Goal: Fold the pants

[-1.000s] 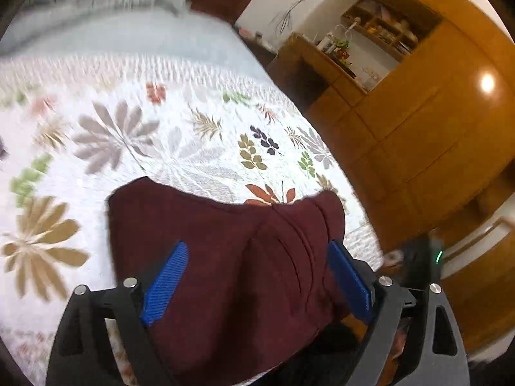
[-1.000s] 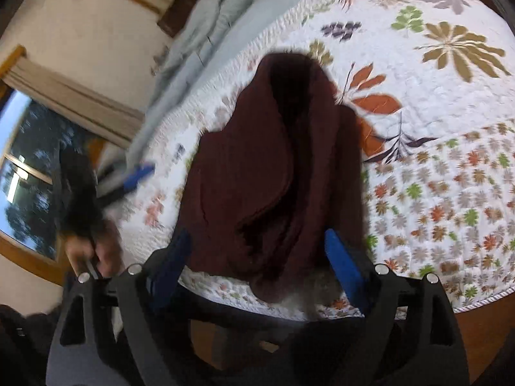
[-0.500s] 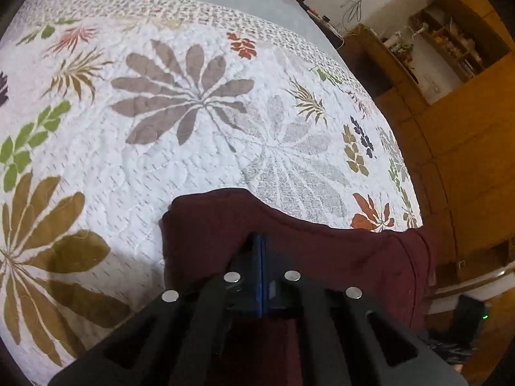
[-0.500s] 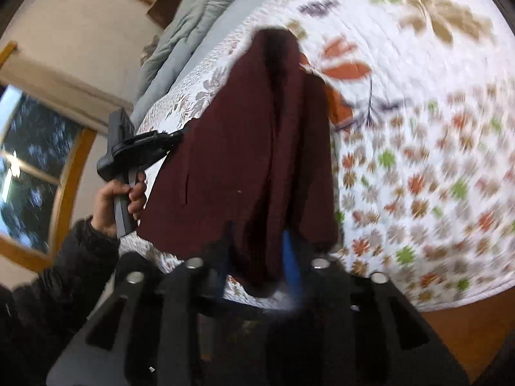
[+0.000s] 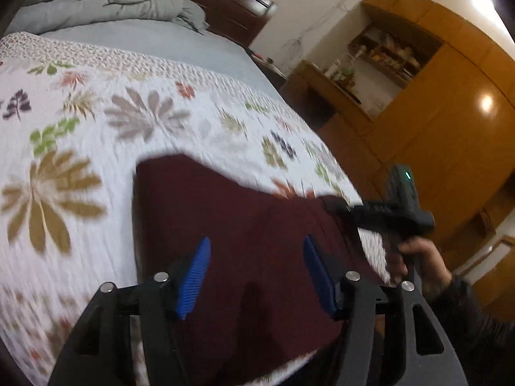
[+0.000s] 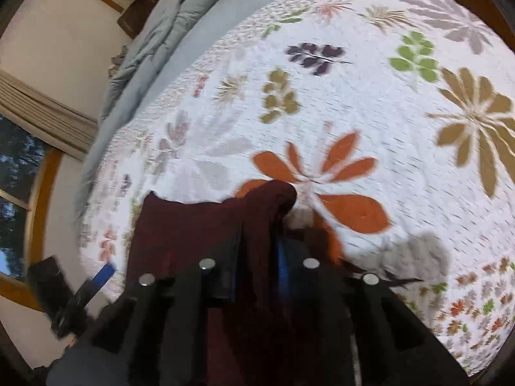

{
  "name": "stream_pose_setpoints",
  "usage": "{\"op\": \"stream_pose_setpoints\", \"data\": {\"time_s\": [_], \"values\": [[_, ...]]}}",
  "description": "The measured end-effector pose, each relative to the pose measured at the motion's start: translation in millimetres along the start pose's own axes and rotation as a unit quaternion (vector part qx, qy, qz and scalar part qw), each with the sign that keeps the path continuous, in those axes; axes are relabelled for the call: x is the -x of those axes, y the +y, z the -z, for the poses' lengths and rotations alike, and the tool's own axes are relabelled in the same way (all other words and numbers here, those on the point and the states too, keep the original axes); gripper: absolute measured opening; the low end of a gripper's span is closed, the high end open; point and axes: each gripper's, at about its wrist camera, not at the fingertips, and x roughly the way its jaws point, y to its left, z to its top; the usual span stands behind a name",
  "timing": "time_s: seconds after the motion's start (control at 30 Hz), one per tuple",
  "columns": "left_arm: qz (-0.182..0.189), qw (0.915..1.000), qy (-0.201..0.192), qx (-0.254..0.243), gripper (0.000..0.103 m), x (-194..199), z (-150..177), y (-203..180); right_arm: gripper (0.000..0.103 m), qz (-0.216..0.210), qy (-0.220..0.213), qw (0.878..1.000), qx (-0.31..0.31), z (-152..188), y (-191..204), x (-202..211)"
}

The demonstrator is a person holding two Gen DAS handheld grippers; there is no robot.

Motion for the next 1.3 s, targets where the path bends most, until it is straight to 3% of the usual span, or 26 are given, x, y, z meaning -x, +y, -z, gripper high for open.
{"op": "stream_pose_setpoints", "data": {"time_s": [0.07, 0.13, 0.17, 0.27, 0.37, 0.43, 0.53, 0.6, 0.63, 0.67, 0.73, 0.87, 0.93, 1.03, 1.17, 1.2, 1.27, 1.3], "values": [[-0.009, 0.9997, 0.015, -0.015, 0.060, -5.4, 17.5, -2.2, 0.018, -0.014, -0.005, 1.000, -0.026, 15.2, -19.1, -5.6], [-0.030, 0.9986, 0.022, -0.038, 0.061, -9.0, 24.3, -5.4, 0.037, -0.033, -0.037, 0.999, -0.019, 22.2, -16.1, 3.0], [-0.041, 0.9984, 0.014, -0.035, 0.061, -7.0, 23.3, -6.0, 0.053, -0.028, -0.052, 0.998, -0.017, 24.7, -9.7, 13.3], [-0.038, 0.9985, -0.016, -0.036, 0.061, 13.8, 17.6, -11.9, 0.063, -0.018, -0.072, 0.997, -0.018, 48.4, 5.8, 50.5], [-0.039, 0.9961, -0.041, -0.067, 0.064, 32.3, 25.8, -29.4, 0.071, 0.004, -0.053, 0.998, 0.020, 95.7, 30.3, 79.3], [-0.036, 0.9948, -0.040, -0.087, 0.067, 33.4, 34.4, -39.9, 0.065, 0.028, -0.078, 0.993, 0.080, 128.2, 52.8, 90.1], [-0.033, 0.9955, 0.004, -0.089, 0.068, 8.5, 45.9, -40.5, 0.057, 0.020, -0.123, 0.976, 0.181, 161.3, 84.9, 94.4], [-0.033, 0.9969, 0.020, -0.069, 0.072, -3.8, 52.1, -34.9, 0.038, 0.019, -0.084, 0.977, 0.195, 165.1, 84.0, 69.1], [-0.035, 0.9967, 0.025, -0.068, 0.074, -9.7, 54.7, -34.9, 0.035, 0.036, -0.067, 0.978, 0.196, 163.8, 79.0, 56.7], [-0.038, 0.9962, 0.022, -0.075, 0.075, -11.5, 55.6, -37.7, 0.024, 0.051, -0.047, 0.978, 0.198, 163.8, 71.3, 44.9], [-0.033, 0.9957, 0.025, -0.083, 0.083, -15.5, 56.9, -45.5, 0.023, 0.063, -0.033, 0.978, 0.198, 164.9, 57.6, 37.3], [-0.035, 0.9945, 0.022, -0.096, 0.084, -15.1, 60.0, -53.6, 0.023, 0.081, -0.024, 0.973, 0.213, 164.5, 63.9, 41.8], [-0.029, 0.9951, 0.014, -0.093, 0.082, -4.3, 50.7, -52.3, 0.024, 0.061, -0.033, 0.977, 0.202, 159.8, 71.8, 57.3], [-0.030, 0.9955, -0.025, -0.087, 0.087, 16.5, 30.4, -49.8, 0.037, 0.036, -0.075, 0.975, 0.206, 136.2, 91.4, 74.0], [-0.012, 0.9985, 0.004, -0.052, 0.088, 4.3, 18.9, -31.4, 0.036, 0.004, -0.052, 0.981, 0.187, 100.4, 88.6, 39.4], [-0.010, 0.9990, 0.024, -0.037, 0.088, -4.1, 22.2, -21.0, 0.030, 0.010, -0.037, 0.983, 0.180, 98.3, 78.4, 28.5], [-0.002, 0.9987, 0.044, -0.025, 0.084, -9.0, 27.1, -7.7, 0.005, 0.018, -0.016, 0.986, 0.167, 100.5, 49.8, 14.2], [0.002, 0.9986, 0.046, -0.026, 0.078, -8.6, 28.0, -3.7, 0.000, 0.012, -0.016, 0.987, 0.160, 102.8, 42.3, 14.4]]}}
